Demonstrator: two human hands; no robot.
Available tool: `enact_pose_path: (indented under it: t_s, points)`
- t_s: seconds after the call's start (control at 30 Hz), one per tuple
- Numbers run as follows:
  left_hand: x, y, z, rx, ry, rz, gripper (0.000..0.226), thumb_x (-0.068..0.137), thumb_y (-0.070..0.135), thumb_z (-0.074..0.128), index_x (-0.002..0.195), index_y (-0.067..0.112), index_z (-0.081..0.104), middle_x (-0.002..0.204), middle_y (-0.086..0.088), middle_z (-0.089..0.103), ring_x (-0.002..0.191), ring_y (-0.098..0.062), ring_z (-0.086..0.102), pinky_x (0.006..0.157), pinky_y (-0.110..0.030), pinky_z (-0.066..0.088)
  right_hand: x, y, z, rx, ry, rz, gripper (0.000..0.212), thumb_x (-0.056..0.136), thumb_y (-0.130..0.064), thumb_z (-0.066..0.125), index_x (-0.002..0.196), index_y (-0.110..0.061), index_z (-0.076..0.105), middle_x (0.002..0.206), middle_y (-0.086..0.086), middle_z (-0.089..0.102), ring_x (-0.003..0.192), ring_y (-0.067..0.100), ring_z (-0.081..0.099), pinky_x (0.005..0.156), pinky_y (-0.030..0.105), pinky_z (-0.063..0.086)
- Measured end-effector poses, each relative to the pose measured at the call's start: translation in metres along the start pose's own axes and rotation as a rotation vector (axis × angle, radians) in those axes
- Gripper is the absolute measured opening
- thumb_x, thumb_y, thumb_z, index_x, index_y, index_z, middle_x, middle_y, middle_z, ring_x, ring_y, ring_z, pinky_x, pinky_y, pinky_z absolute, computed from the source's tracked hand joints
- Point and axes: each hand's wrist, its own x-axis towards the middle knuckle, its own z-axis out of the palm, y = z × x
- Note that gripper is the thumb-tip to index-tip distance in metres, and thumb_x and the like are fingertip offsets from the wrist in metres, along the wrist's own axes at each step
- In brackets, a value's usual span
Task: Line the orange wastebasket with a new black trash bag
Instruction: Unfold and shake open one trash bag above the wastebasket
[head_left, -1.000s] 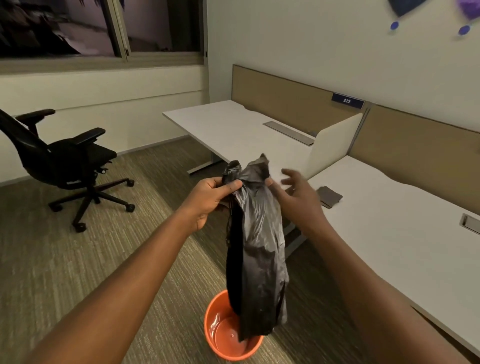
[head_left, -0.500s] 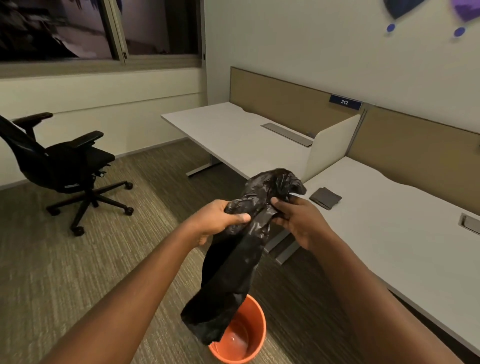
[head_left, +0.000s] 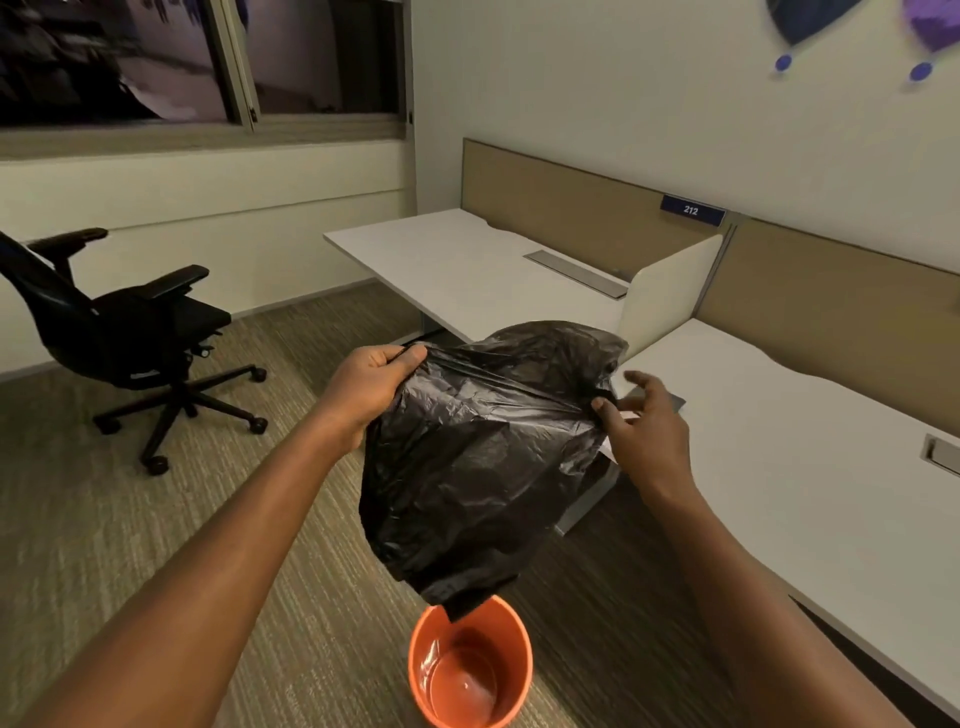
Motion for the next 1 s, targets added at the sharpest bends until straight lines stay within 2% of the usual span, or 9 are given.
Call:
enact_pose_path:
  t_s: [0.07, 0.13, 0.23, 0.33, 0.43, 0.53, 0.7, 0.8, 1.0]
  points:
    - [0.0, 0.008, 0.007, -0.176, 0.084, -0.038, 0.027, 0.097, 0.034, 0.065, 0.081, 0.016, 0.078, 0.084, -0.004, 0.081, 0.085, -0.022, 0.076, 0.074, -0.033, 0.061, -0.011, -0.016, 0.002, -0.086, 0.152, -0.145, 0.068, 0.088, -0.049, 0.071, 0.144, -0.026, 0.042, 0.126, 0.008, 0.057, 0.095, 0.014, 0.062, 0.077, 0.027, 0.051]
    - [-0.003, 0.016, 0.016, -0.323, 0.129, -0.08, 0.022, 0.095, 0.03, 0.067, 0.083, 0.014, 0.077, 0.089, -0.01, 0.08, 0.093, -0.029, 0.074, 0.085, -0.041, 0.061, -0.03, -0.036, 0.004, -0.075, 0.131, -0.328, 0.073, 0.084, -0.06, 0.069, 0.144, -0.03, 0.04, 0.128, 0.003, 0.054, 0.105, 0.014, 0.06, 0.082, 0.029, 0.054]
    - [-0.012, 0.024, 0.037, -0.433, 0.022, -0.11, 0.02, 0.089, 0.032, 0.074, 0.089, 0.013, 0.078, 0.096, -0.015, 0.078, 0.1, -0.036, 0.072, 0.092, -0.048, 0.058, -0.059, -0.064, 0.014, 0.082, -0.329, -0.294, 0.074, 0.075, -0.076, 0.066, 0.136, -0.037, 0.05, 0.117, -0.011, 0.064, 0.092, 0.002, 0.068, 0.073, 0.024, 0.06]
    - [-0.02, 0.029, 0.051, -0.384, -0.225, -0.062, 0.044, 0.081, 0.051, 0.076, 0.102, 0.013, 0.078, 0.09, -0.009, 0.073, 0.082, -0.024, 0.07, 0.073, -0.035, 0.057, -0.071, -0.076, 0.026, 0.378, -0.588, -0.054, 0.056, 0.078, -0.057, 0.076, 0.125, -0.028, 0.062, 0.107, -0.004, 0.075, 0.092, 0.01, 0.075, 0.079, 0.038, 0.064]
    - [-0.023, 0.03, 0.058, -0.171, -0.2, 0.047, 0.038, 0.088, 0.049, 0.066, 0.114, 0.021, 0.07, 0.087, -0.001, 0.066, 0.073, -0.014, 0.064, 0.055, -0.023, 0.051, -0.064, -0.077, 0.024, 0.486, -0.512, 0.044, 0.019, 0.096, -0.026, 0.067, 0.112, -0.018, 0.069, 0.099, 0.004, 0.08, 0.091, 0.016, 0.077, 0.078, 0.036, 0.063]
    - [-0.029, 0.021, 0.058, 0.184, -0.126, 0.095, 0.037, 0.087, 0.051, 0.069, 0.116, 0.03, 0.061, 0.096, 0.002, 0.064, 0.087, -0.015, 0.067, 0.065, -0.027, 0.053, -0.056, -0.069, 0.018, 0.688, -0.553, 0.199, 0.019, 0.102, -0.017, 0.055, 0.112, -0.009, 0.069, 0.097, 0.008, 0.08, 0.092, 0.021, 0.077, 0.075, 0.031, 0.06]
    - [-0.037, 0.002, 0.066, 0.356, -0.157, 0.159, 0.016, 0.085, 0.039, 0.076, 0.097, 0.03, 0.072, 0.088, 0.004, 0.073, 0.084, -0.01, 0.071, 0.08, -0.037, 0.061, -0.046, -0.058, 0.017, 0.851, -0.655, 0.372, 0.024, 0.101, -0.006, 0.051, 0.117, 0.0, 0.068, 0.109, 0.017, 0.076, 0.102, 0.025, 0.075, 0.085, 0.034, 0.061]
    - [-0.033, -0.003, 0.068, 0.319, -0.09, 0.191, 0.005, 0.089, 0.028, 0.071, 0.085, 0.026, 0.072, 0.082, 0.003, 0.073, 0.08, -0.014, 0.071, 0.077, -0.037, 0.062, -0.046, -0.053, 0.02, 0.643, -0.604, 0.274, 0.02, 0.1, -0.009, 0.055, 0.106, -0.008, 0.074, 0.1, 0.009, 0.079, 0.097, 0.019, 0.076, 0.088, 0.036, 0.058]
    - [-0.024, -0.013, 0.061, -0.044, 0.075, 0.022, 0.012, 0.096, 0.023, 0.058, 0.085, 0.02, 0.063, 0.082, -0.004, 0.068, 0.077, -0.02, 0.064, 0.066, -0.034, 0.052, -0.044, -0.041, 0.014, 0.62, -0.466, 0.238, 0.012, 0.096, -0.014, 0.066, 0.104, -0.009, 0.073, 0.09, 0.007, 0.08, 0.077, 0.016, 0.076, 0.061, 0.023, 0.058]
